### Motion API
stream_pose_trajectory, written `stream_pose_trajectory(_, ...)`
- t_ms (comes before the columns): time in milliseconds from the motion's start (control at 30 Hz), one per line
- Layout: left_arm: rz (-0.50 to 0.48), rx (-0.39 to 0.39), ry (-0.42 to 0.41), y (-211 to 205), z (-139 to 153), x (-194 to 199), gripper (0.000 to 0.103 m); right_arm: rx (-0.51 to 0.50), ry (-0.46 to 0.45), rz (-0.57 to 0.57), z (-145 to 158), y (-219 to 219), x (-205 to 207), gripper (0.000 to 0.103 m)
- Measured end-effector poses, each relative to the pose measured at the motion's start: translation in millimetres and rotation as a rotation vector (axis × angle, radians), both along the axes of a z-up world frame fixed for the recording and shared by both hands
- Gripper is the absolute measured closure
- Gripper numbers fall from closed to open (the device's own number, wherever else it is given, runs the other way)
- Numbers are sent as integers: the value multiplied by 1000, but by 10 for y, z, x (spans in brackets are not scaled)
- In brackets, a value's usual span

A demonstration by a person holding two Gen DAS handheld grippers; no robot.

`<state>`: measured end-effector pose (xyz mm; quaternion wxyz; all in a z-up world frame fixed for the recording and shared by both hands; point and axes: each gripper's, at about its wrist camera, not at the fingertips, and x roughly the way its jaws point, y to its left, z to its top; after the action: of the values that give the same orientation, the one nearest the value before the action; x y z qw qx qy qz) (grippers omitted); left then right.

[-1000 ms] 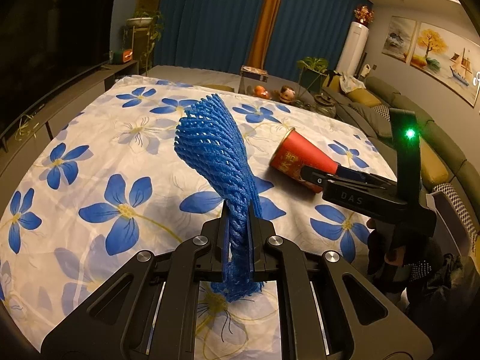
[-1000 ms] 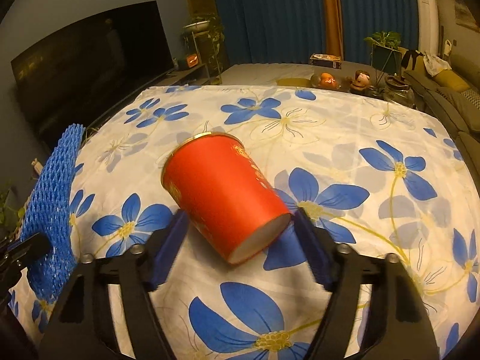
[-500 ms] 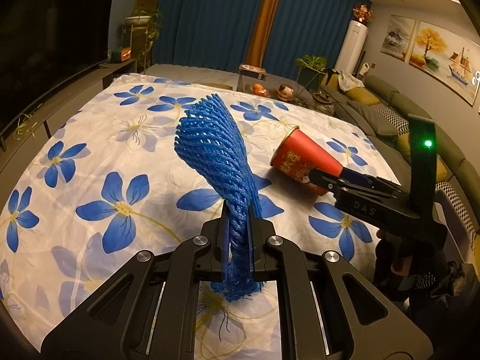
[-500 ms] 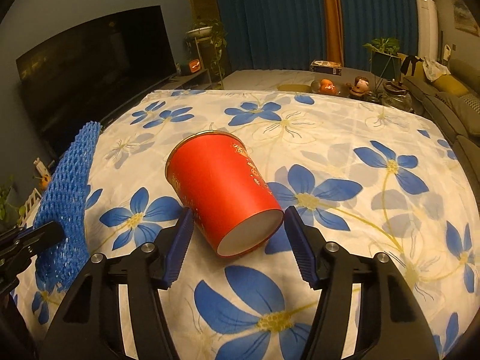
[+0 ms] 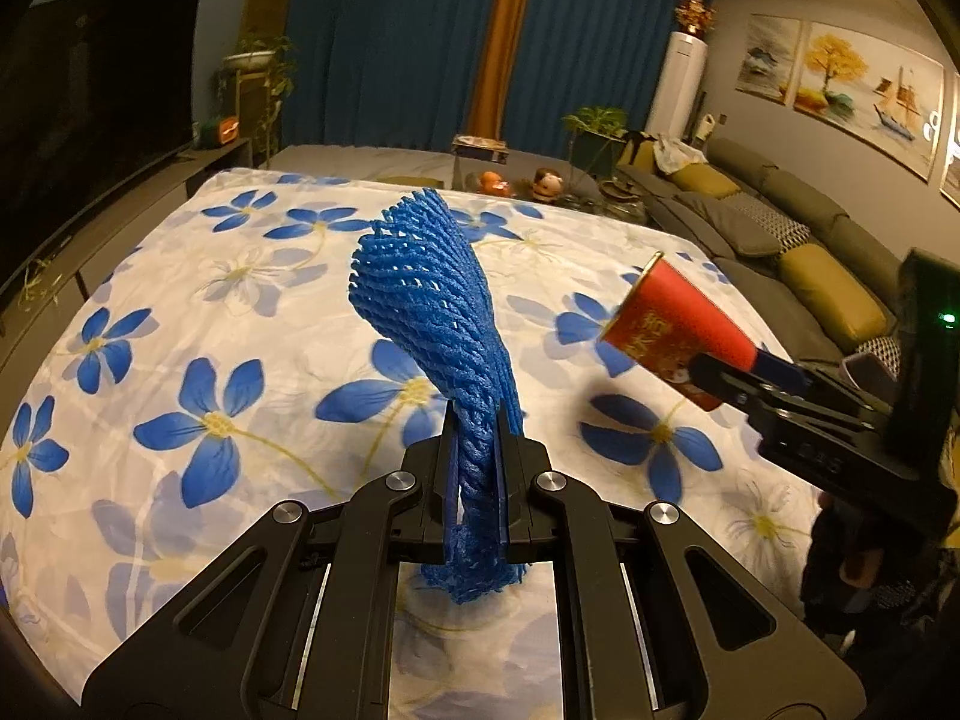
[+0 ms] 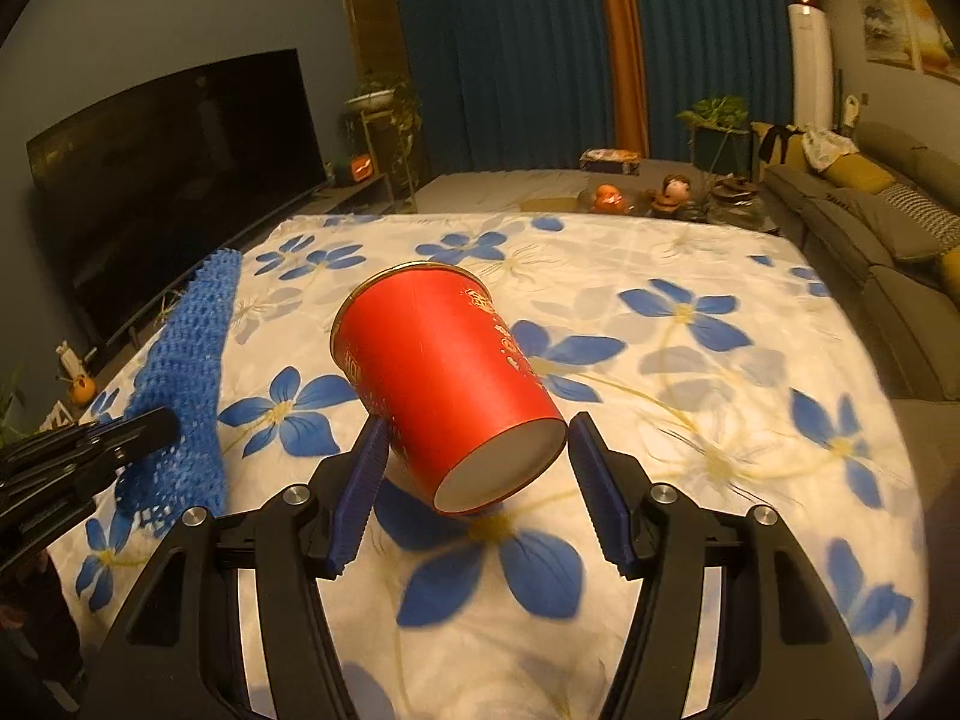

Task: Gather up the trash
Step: 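Carry the blue net and red cup over the grey bin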

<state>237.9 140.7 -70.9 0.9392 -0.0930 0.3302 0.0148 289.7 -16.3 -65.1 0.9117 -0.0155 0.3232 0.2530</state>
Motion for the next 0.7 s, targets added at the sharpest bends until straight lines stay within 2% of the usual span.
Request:
stream_pose_trajectory(367,-123,34,-31,-563,198,-85,95,33,-59,-99,240,-648,-490,42)
stream_pose_trajectory(500,-181,48,-53,-870,321,-137,95,55,-76,-138,311,-915,-625,42)
stream_pose_trajectory(700,-283,65,-88,-1440,526,-170,95,116,-96,-250,397,-1545,-803,42)
